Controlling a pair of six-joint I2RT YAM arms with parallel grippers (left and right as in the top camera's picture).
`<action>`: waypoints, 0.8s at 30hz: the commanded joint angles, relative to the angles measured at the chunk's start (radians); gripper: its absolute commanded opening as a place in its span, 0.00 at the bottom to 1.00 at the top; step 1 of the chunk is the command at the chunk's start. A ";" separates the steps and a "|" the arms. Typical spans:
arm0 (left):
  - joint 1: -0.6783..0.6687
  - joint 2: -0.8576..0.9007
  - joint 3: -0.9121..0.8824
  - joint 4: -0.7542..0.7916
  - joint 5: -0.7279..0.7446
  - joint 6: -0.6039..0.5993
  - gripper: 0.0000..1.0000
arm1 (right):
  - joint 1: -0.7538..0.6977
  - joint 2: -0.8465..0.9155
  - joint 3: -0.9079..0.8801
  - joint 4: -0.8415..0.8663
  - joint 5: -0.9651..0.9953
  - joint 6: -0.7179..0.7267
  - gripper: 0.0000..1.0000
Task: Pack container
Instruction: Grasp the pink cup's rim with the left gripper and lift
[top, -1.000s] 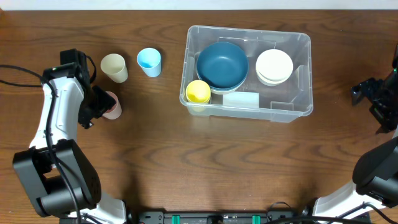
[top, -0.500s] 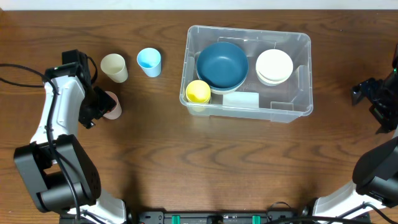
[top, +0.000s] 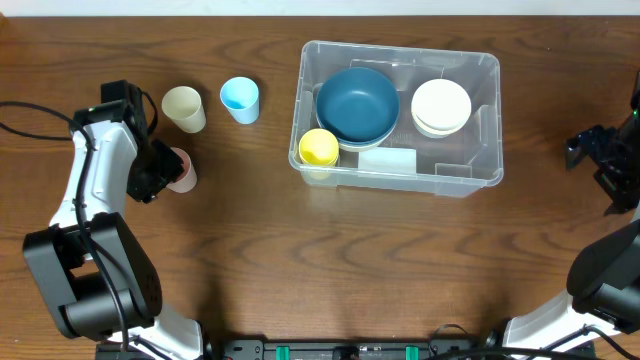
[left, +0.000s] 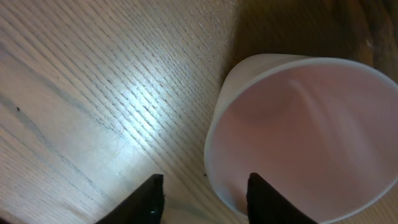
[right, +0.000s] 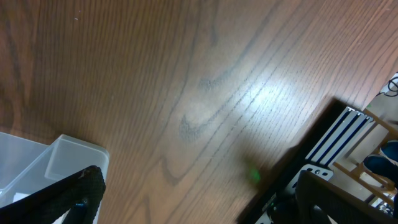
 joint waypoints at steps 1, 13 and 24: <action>0.004 0.014 -0.006 -0.002 -0.001 0.004 0.41 | -0.001 -0.005 -0.001 -0.001 0.011 0.012 0.99; 0.004 0.014 -0.060 0.033 0.000 0.037 0.36 | -0.001 -0.005 -0.001 -0.001 0.011 0.012 0.99; 0.004 0.014 -0.099 0.084 0.000 0.037 0.26 | -0.001 -0.005 -0.001 -0.001 0.011 0.012 0.99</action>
